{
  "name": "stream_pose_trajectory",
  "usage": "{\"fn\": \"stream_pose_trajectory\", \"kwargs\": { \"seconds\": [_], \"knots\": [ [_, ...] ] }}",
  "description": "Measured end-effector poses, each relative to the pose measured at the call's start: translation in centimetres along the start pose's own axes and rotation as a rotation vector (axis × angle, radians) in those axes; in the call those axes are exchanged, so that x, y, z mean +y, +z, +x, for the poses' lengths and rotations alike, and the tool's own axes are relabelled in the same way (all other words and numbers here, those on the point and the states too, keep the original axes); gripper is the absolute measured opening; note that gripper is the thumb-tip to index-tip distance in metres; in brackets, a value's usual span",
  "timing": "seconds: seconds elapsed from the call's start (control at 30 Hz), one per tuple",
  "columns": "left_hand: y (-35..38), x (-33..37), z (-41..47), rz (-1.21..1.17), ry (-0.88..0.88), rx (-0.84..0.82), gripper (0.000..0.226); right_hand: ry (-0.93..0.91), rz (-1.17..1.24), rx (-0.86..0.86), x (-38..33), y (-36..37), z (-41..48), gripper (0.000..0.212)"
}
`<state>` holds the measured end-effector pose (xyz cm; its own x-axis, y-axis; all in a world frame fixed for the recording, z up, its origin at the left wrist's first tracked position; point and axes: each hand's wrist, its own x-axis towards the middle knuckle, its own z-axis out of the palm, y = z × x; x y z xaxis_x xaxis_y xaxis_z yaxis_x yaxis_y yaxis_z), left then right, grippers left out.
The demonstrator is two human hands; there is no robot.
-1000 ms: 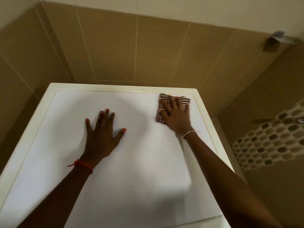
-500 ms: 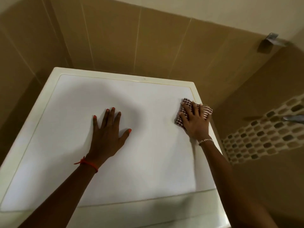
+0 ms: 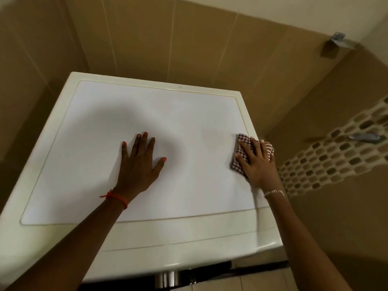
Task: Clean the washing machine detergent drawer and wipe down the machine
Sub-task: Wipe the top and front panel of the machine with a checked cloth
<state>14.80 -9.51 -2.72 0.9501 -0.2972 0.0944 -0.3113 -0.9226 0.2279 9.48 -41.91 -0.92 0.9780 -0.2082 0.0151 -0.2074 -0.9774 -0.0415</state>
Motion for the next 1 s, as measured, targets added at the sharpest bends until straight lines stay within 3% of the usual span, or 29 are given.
{"fn": "stream_pose_trajectory", "kwargs": {
  "seconds": [0.1, 0.27, 0.37, 0.57, 0.7, 0.9, 1.0],
  "knots": [
    [0.0, 0.1, -0.9, 0.005, 0.006, 0.001, 0.079, 0.036, 0.081, 0.021, -3.3, 0.2, 1.2, 0.079],
    [0.0, 0.4, -3.0, -0.014, 0.016, 0.006, 0.081, -0.290, 0.166, 0.030, -9.6, 1.0, -4.9, 0.061],
    [-0.2, 0.5, -4.4, -0.020, 0.016, -0.009, 0.078, -0.345, 0.168, -0.018, -9.4, 1.1, -10.5, 0.060],
    [-0.7, 0.3, -7.0, -0.021, 0.046, -0.032, 0.085, -0.063, 0.130, 0.031, -2.1, 0.1, -13.3, 0.075],
    [-0.6, 0.5, -8.2, -0.042, 0.037, -0.029, 0.076, 0.145, 0.115, -0.013, -3.0, -0.6, -10.9, 0.078],
    [-0.7, 0.5, -9.1, -0.067, 0.037, 0.008, 0.076, -0.200, 0.137, -0.032, -9.0, 0.1, -15.9, 0.069],
    [-0.9, 0.3, -9.6, -0.069, 0.056, 0.022, 0.080, -0.215, 0.133, 0.036, -6.8, 0.6, -19.0, 0.063]
  ]
}}
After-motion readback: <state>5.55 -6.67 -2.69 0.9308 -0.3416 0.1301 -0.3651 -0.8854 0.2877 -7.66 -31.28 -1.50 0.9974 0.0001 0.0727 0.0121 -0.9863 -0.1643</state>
